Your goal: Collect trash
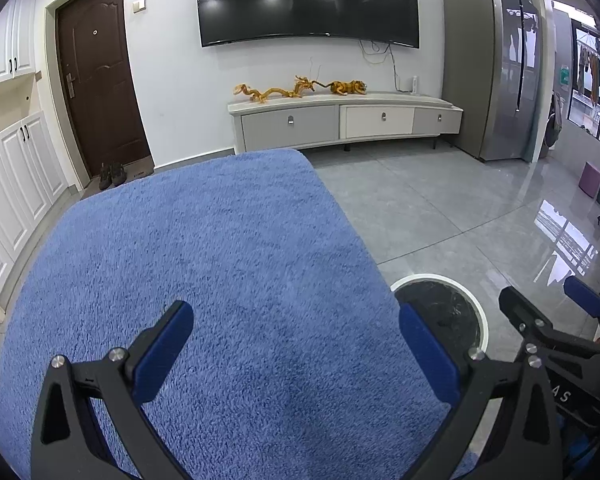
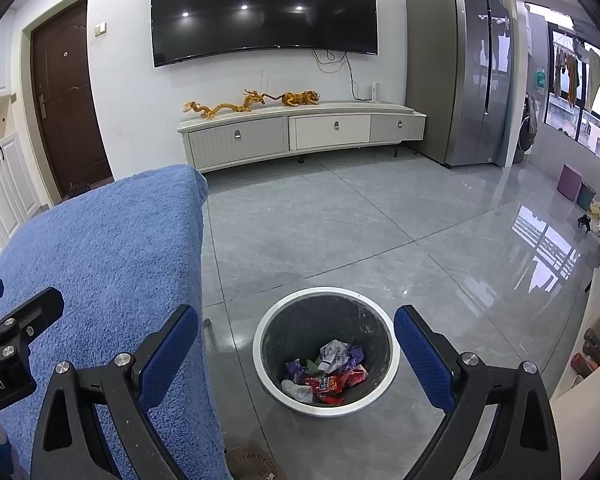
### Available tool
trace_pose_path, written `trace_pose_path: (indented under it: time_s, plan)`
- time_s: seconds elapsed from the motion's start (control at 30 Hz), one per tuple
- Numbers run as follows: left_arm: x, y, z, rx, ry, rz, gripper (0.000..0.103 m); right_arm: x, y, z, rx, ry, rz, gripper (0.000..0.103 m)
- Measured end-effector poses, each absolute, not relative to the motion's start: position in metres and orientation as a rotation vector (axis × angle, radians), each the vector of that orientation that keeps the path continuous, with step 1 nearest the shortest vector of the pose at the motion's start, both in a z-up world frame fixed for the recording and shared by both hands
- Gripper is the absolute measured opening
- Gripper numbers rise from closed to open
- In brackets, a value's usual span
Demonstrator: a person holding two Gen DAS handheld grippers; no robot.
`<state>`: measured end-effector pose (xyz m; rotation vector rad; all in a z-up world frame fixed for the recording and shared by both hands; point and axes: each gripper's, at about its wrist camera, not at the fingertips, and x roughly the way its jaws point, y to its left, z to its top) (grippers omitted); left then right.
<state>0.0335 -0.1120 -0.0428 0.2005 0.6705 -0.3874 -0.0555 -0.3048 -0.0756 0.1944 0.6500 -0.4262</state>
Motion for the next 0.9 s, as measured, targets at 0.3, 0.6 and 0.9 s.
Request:
trace_pose_path:
  time_s: [0.3,0.6,0.9]
  plan:
    - [0.0377,-0.1081,-0.0434,0.195,0.683,-0.385,0.103,-0.0564,-0.3033,-0.0743,0.19,0.648,-0.432,0.099]
    - [0.0379,-0.1087,-0.0453,0.197,0.693,-0.393,0.103,-0.0554,-0.3053,-0.0741,0.183,0.652,-0.443,0.099]
    - [0.0368,-0.1102,-0.0459,0.203,0.692,-0.393,0.103,-0.0556,-0.3044,-0.074,0.152,0.653,-0.465,0.099]
